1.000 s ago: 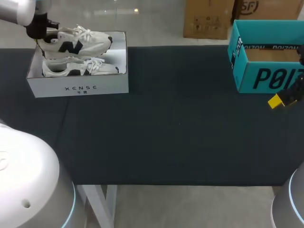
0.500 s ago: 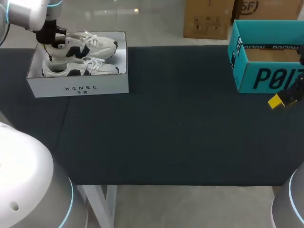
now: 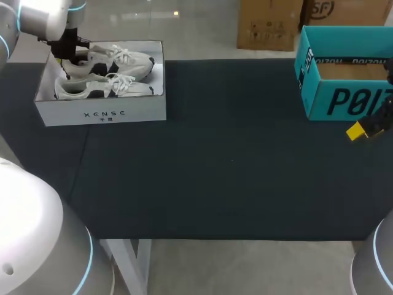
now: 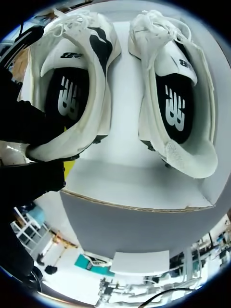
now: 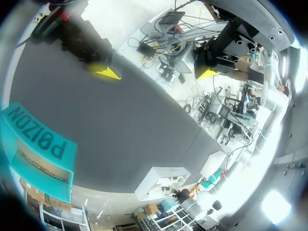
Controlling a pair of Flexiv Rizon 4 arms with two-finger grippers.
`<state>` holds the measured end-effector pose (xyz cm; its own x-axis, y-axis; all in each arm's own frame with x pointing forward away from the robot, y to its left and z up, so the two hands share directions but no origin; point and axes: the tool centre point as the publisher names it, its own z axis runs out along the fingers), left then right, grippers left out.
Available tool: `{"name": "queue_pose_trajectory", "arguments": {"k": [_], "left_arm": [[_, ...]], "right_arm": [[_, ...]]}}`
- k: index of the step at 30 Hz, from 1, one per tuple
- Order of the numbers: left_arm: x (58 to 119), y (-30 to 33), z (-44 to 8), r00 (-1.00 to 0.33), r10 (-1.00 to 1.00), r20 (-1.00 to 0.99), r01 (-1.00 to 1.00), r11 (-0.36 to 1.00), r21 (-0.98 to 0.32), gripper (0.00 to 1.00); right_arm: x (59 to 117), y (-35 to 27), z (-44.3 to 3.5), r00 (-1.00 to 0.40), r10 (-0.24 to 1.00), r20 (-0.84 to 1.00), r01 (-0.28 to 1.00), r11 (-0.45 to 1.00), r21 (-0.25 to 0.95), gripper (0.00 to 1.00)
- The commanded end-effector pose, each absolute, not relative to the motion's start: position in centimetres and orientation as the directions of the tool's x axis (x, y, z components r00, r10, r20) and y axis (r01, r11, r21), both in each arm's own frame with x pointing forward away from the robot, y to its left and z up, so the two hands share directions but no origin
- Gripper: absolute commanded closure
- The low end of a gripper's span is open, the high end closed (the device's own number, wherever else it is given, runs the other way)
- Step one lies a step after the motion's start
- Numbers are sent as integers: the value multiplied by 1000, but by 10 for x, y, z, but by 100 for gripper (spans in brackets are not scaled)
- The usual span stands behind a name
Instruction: Take the shoe out of the shoebox, open the shoe tongue, remove and reinsert the insole, then place the shoe into the shoebox
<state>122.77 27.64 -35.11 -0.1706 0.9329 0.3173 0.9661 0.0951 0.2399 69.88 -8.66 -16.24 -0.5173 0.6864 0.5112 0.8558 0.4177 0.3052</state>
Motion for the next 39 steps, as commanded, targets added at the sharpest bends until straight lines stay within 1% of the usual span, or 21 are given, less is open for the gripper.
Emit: {"name": "queue_pose_trajectory", "arguments": {"k": [1, 2, 3, 8, 14, 18, 21, 26, 32, 39], "left_arm": [[1229, 273, -350, -169, 932, 321, 967, 94, 237, 55], [1228, 274, -350, -171, 933, 318, 966, 95, 240, 8], [1227, 274, -349, -172, 933, 317, 966, 97, 240, 0], [1226, 279, -341, -201, 929, 310, 959, 122, 255, 0], [1217, 281, -323, -208, 932, 297, 949, 119, 293, 0], [1206, 281, -302, -247, 938, 244, 935, 165, 313, 0], [1188, 280, -289, -259, 943, 211, 922, 176, 345, 0], [1142, 276, -277, -250, 956, 154, 929, 191, 318, 0], [1101, 270, -274, -224, 967, 123, 937, 179, 300, 0], [1055, 265, -281, -239, 967, 92, 939, 206, 277, 0]], "right_arm": [[699, -87, -163, -516, 688, 511, 857, 417, 303, 0], [699, -87, -163, -516, 688, 511, 857, 417, 303, 0], [699, -87, -163, -516, 688, 511, 857, 417, 303, 0], [699, -87, -163, -516, 688, 511, 857, 417, 303, 0], [699, -87, -163, -516, 688, 511, 857, 417, 303, 0], [699, -87, -163, -516, 688, 511, 857, 417, 303, 0], [699, -87, -163, -516, 688, 511, 857, 417, 303, 0], [699, -87, -163, -516, 688, 511, 857, 417, 303, 0], [699, -87, -163, -516, 688, 511, 857, 417, 303, 0], [699, -87, -163, -516, 688, 511, 857, 417, 303, 0]]}}
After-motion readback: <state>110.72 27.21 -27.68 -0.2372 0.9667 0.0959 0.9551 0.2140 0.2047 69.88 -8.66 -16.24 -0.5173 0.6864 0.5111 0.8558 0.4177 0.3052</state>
